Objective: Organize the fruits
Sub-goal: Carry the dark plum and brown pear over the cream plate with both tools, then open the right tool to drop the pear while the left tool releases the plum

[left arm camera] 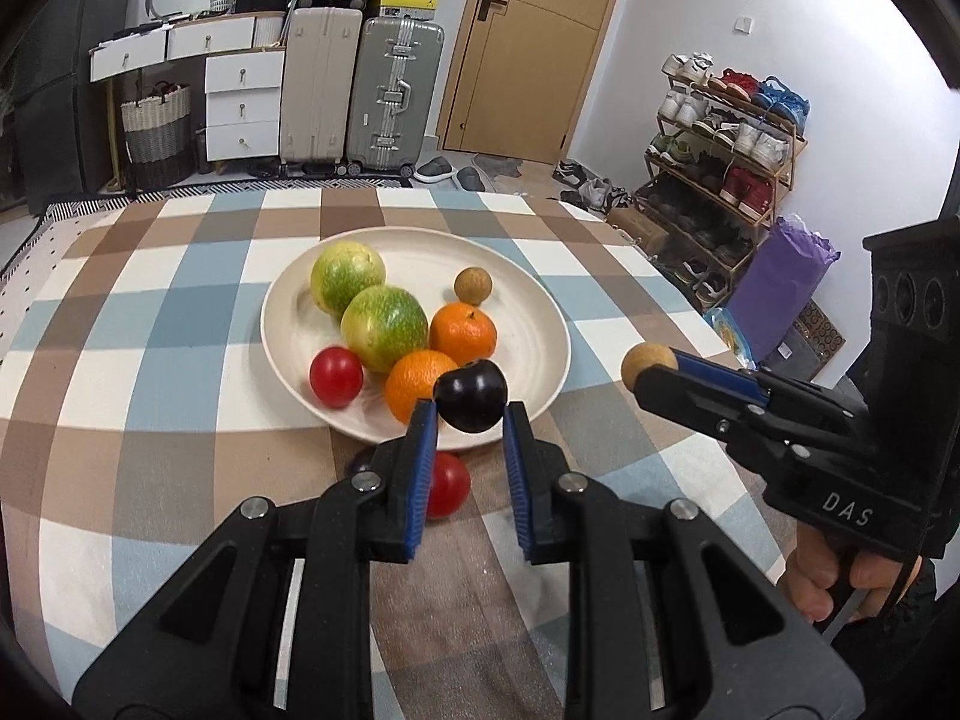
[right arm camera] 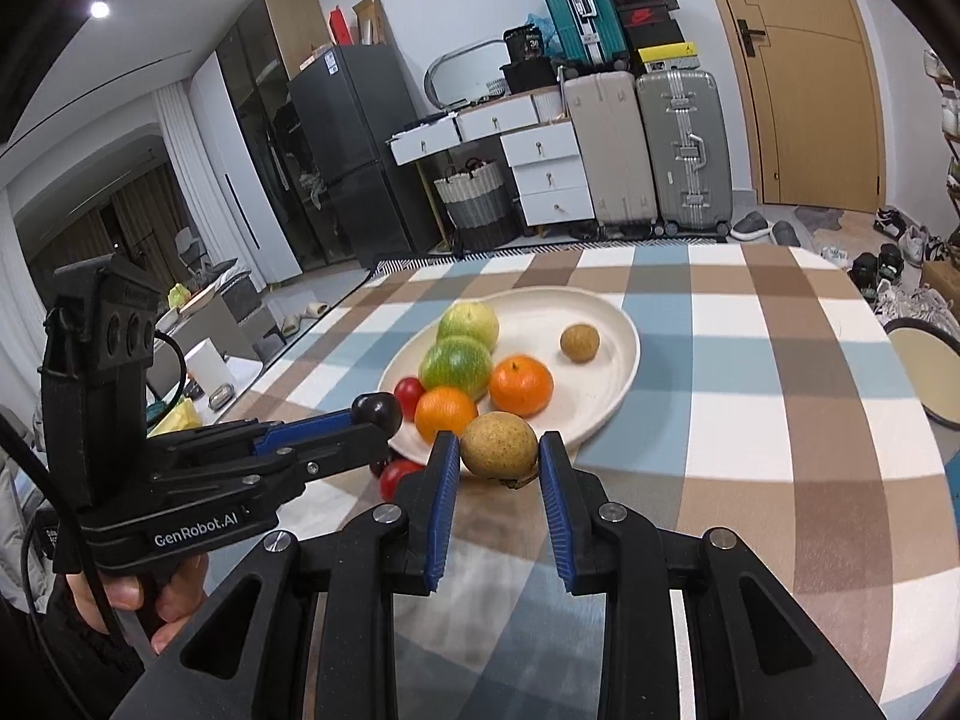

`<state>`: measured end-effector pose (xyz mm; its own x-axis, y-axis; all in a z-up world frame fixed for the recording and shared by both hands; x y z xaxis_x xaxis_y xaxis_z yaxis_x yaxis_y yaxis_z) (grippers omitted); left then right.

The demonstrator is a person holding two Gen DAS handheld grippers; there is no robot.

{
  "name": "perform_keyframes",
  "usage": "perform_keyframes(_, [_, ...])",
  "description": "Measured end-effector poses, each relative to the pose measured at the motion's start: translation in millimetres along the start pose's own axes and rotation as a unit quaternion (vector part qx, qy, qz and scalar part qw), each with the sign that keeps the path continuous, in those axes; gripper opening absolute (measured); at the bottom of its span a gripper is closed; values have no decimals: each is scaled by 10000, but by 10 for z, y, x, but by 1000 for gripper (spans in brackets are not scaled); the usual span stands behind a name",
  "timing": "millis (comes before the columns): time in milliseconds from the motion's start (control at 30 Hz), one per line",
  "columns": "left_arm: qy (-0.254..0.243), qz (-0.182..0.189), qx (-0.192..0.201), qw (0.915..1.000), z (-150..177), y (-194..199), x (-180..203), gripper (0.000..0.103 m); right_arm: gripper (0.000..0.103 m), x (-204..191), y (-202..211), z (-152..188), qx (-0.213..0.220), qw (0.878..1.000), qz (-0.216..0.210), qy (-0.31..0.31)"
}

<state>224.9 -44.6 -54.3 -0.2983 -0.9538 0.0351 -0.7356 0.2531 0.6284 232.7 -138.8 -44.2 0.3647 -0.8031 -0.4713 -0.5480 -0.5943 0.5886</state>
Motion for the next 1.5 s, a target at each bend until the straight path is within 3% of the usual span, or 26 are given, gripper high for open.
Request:
perform_keyframes(533, [-232,80,143,9996,-310,-260,-41,20,28,73,-291,-337,113,9999,123,-38])
perform_keyframes(1167, [-248,251,-47,9994,-199,-565,4,20,28,259,-673,-292,-90,9987,492,-65])
perform_keyframes(1300, [-270,260,-64,9993,-184,-575,22,20,47,251,-600,-321,133,9986,514,-31])
perform_keyframes(1500, [-278,259,-64,9993,-180,-573,32,20,64,288,-519,-304,226,9980,583,-37])
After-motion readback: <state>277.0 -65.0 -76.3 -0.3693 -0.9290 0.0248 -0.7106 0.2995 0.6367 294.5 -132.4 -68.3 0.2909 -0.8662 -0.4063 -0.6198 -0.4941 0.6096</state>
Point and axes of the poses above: each gripper's, at about its wrist camera, not at the fingertips, and y roughly against the way its jaws point, x to its right, z to its underside, the point moved 7 cm from there along -y, roughly the way its jaws point, and after that the axes turned 15 degrees about -y, right-handed, at the moved point
